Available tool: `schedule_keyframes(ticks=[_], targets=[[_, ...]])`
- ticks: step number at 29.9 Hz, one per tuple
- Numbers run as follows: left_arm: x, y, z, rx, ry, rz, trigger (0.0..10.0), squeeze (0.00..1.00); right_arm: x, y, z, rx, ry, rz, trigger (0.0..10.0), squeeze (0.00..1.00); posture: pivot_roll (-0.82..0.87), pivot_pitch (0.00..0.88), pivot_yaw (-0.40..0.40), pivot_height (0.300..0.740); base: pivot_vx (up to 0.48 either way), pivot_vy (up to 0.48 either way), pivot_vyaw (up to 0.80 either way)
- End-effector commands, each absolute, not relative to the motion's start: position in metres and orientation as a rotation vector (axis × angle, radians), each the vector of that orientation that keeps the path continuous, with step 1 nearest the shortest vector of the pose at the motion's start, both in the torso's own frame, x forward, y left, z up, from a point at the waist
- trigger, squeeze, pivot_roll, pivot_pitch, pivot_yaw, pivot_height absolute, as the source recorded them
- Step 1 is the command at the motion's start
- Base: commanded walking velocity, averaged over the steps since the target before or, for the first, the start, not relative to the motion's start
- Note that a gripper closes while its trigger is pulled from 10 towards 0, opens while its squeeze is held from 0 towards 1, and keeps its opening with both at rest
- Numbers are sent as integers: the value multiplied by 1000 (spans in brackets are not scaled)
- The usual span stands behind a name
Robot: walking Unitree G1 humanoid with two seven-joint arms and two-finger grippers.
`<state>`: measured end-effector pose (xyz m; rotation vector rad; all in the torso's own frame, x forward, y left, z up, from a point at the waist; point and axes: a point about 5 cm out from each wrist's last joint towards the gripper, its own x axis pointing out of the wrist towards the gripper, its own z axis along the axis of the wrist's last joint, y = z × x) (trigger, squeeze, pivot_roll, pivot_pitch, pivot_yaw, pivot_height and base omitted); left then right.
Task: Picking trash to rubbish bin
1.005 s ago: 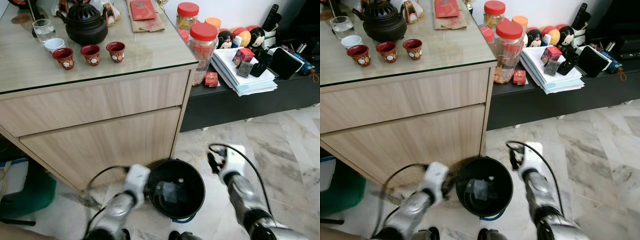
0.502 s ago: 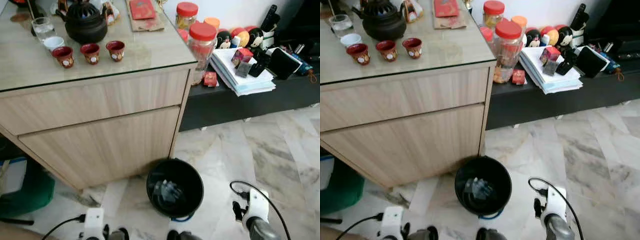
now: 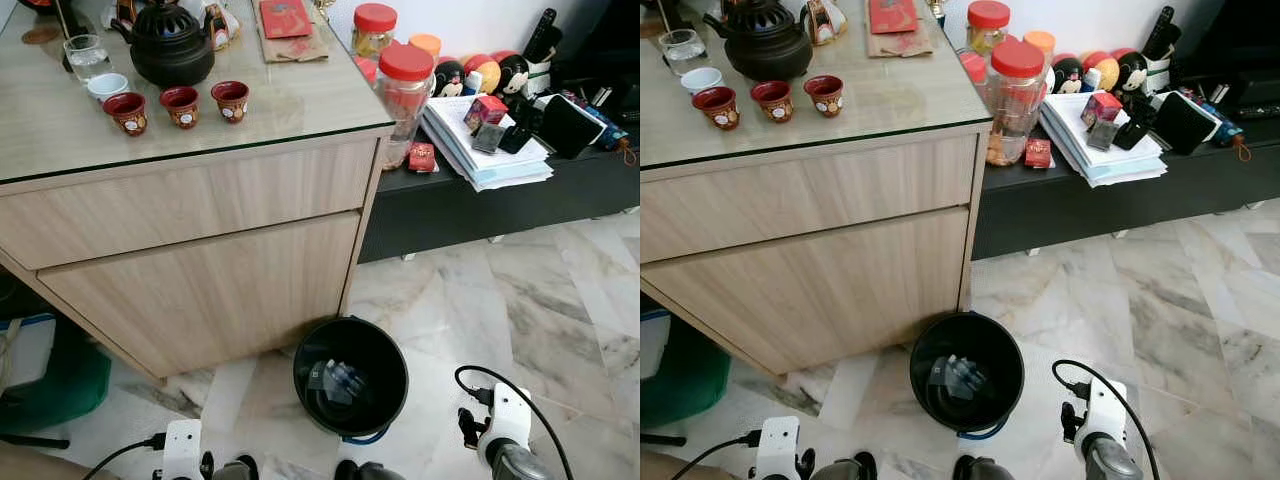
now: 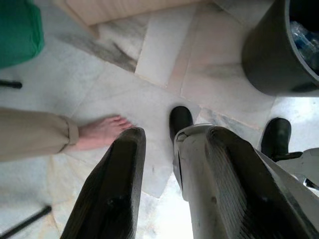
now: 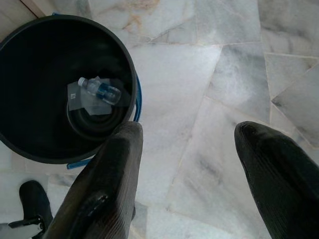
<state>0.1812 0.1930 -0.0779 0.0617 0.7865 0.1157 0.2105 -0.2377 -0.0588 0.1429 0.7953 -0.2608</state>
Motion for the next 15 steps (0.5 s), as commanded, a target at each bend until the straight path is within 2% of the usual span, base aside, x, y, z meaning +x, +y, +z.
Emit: schedule_keyframes(ticks=[1,6,10,15], targets=[[163,193,-86,102,838,95,10000,0,201,-239,-64,144,823,-274,10000,0,111,169,-75,740,0,0,0],[157,205,-86,157,833,102,10000,0,195,-240,-67,141,840,-278,10000,0,113,170,-74,740,0,0,0],[149,234,-83,256,848,113,10000,0,187,-240,-71,132,865,-278,10000,0,126,180,-70,740,0,0,0],[152,244,-79,314,841,127,10000,0,188,-240,-71,136,860,-280,10000,0,125,187,-66,740,0,0,0]])
